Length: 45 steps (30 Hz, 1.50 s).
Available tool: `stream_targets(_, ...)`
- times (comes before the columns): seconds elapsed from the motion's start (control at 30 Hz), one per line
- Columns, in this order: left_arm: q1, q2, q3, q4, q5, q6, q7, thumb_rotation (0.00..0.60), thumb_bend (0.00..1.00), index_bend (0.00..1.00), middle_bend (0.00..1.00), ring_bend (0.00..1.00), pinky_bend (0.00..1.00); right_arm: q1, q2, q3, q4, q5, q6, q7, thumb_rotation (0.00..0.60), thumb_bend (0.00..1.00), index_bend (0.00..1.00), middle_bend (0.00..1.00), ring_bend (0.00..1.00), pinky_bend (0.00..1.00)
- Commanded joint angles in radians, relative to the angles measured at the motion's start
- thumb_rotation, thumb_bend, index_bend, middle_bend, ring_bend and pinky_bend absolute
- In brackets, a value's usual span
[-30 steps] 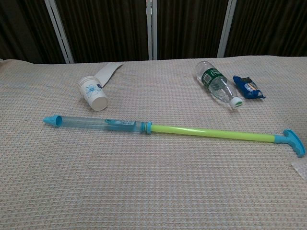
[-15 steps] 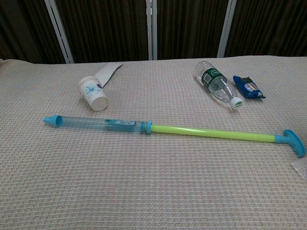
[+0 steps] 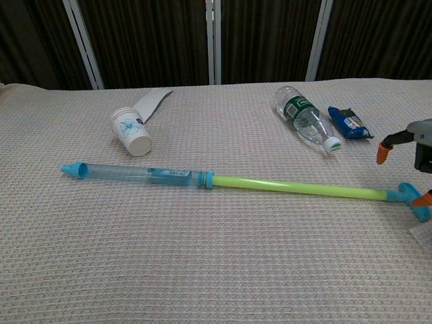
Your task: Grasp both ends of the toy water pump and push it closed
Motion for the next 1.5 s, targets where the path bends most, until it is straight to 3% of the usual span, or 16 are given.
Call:
stream_targets(0.03, -0.001, -0.002, -0.002, 0.003, -0.004, -0.006, 0.001, 0.600, 0.00, 0.00, 0.00, 0.00, 0.00, 0.023, -0.041, -0.002, 0.040, 0.050, -0.021, -0.042, 0.600, 0.11, 0.40, 1.00, 1.00, 1.00)
stream_targets(0.77, 0.003, -0.007, -0.013, 0.009, -0.014, -0.021, 0.007, 0.600, 0.00, 0.00, 0.00, 0.00, 0.00, 0.067, -0.144, -0.016, 0.170, 0.107, -0.046, -0.074, 0.600, 0.24, 0.48, 1.00, 1.00, 1.00)
stream_targets(1.07, -0.001, -0.011, -0.015, 0.017, -0.019, -0.037, 0.006, 0.600, 0.00, 0.00, 0.00, 0.00, 0.00, 0.071, -0.152, -0.023, 0.175, 0.095, -0.039, -0.068, 0.600, 0.36, 0.65, 1.00, 1.00, 1.00)
stream_targets(1.1, -0.004, -0.013, -0.016, 0.021, -0.021, -0.041, 0.006, 0.600, 0.00, 0.00, 0.05, 0.03, 0.01, 0.070, -0.151, -0.024, 0.174, 0.088, -0.036, -0.064, 0.600, 0.36, 0.66, 1.00, 1.00, 1.00)
stream_targets(1.13, -0.008, -0.017, -0.019, 0.030, -0.023, -0.046, 0.007, 0.600, 0.00, 0.00, 0.12, 0.09, 0.06, 0.068, -0.149, -0.025, 0.172, 0.077, -0.031, -0.053, 0.600, 0.36, 0.67, 1.00, 1.00, 1.00)
stream_targets(1.17, -0.013, -0.022, -0.022, 0.039, -0.025, -0.052, 0.007, 0.600, 0.00, 0.00, 0.29, 0.25, 0.17, 0.067, -0.146, -0.025, 0.170, 0.067, -0.028, -0.046, 0.600, 0.36, 0.67, 1.00, 1.00, 1.00)
stream_targets(1.2, -0.017, -0.026, -0.025, 0.045, -0.027, -0.058, 0.006, 0.600, 0.00, 0.00, 0.49, 0.44, 0.33, 0.066, -0.144, -0.026, 0.169, 0.059, -0.026, -0.040, 0.600, 0.37, 0.67, 1.00, 1.00, 1.00)
stream_targets(1.27, -0.036, -0.040, -0.033, 0.067, -0.034, -0.087, -0.007, 0.600, 0.00, 0.05, 0.70, 0.67, 0.60, 0.064, -0.136, -0.030, 0.165, 0.036, -0.025, -0.023, 0.600, 0.37, 0.67, 1.00, 1.00, 1.00)
stream_targets(1.3, -0.054, -0.049, -0.037, 0.085, -0.038, -0.119, -0.025, 0.600, 0.00, 0.10, 0.76, 0.74, 0.72, 0.064, -0.131, -0.033, 0.163, 0.022, -0.024, -0.014, 0.600, 0.38, 0.67, 1.00, 1.00, 1.00)
stream_targets(1.37, -0.082, -0.067, -0.049, 0.123, -0.040, -0.157, -0.047, 0.600, 0.00, 0.17, 0.84, 0.82, 0.88, 0.064, -0.124, -0.036, 0.162, 0.008, -0.021, -0.013, 0.600, 0.39, 0.67, 1.00, 1.00, 1.00)
stream_targets(1.5, -0.172, -0.130, -0.085, 0.245, -0.060, -0.285, -0.124, 0.600, 0.00, 0.27, 0.90, 0.88, 0.98, 0.068, -0.114, -0.034, 0.150, 0.009, -0.022, -0.019, 0.600, 0.42, 0.67, 1.00, 1.00, 1.00)
